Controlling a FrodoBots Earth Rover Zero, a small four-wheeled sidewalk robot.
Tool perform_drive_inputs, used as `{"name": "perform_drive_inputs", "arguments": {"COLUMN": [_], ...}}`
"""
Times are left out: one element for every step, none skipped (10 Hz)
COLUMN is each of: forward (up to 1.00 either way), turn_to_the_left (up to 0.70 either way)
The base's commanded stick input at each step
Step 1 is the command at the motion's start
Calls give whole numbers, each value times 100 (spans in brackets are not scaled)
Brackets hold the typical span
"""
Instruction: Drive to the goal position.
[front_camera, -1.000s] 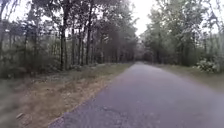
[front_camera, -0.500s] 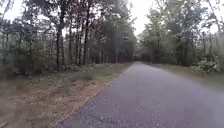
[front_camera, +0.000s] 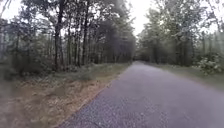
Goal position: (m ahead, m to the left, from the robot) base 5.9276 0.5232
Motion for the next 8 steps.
{"name": "perform_drive_inputs", "arguments": {"forward": [45,45,45,45,45,45,45,45], "turn_to_the_left": [-14,-9,-4,-4,-16,-27,-27,-27]}}
